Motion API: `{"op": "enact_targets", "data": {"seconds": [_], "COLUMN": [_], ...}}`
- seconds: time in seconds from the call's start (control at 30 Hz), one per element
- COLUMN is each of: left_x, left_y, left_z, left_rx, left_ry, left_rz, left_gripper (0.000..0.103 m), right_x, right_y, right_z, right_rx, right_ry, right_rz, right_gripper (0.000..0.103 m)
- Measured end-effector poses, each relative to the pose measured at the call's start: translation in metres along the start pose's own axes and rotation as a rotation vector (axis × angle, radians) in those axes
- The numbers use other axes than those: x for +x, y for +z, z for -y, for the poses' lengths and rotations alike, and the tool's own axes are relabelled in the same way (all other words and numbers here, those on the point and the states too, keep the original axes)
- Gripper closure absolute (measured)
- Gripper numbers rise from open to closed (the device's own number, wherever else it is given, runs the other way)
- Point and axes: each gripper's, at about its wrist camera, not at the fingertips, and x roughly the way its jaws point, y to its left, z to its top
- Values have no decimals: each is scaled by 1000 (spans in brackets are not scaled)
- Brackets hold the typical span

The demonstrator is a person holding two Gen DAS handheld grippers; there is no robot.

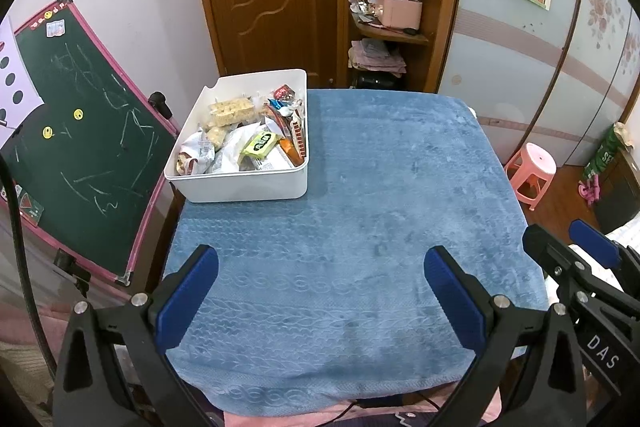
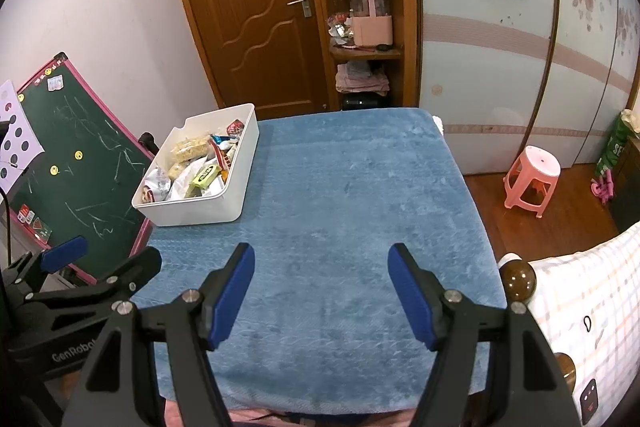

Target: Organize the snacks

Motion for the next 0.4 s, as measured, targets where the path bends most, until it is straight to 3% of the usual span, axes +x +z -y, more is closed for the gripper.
{"op": "enact_targets", "data": {"seconds": [0.4], "left_x": [4], "left_y": [0], "left_z": [-1], "left_rx": [-9], "left_ry": [-13], "left_rz": [-12], "left_gripper": [1], "right_x": [1], "right_y": [-1], "right_z": [0], "right_rx": [-1], "right_ry": [3], "right_rz": [-1], "right_gripper": [33]}}
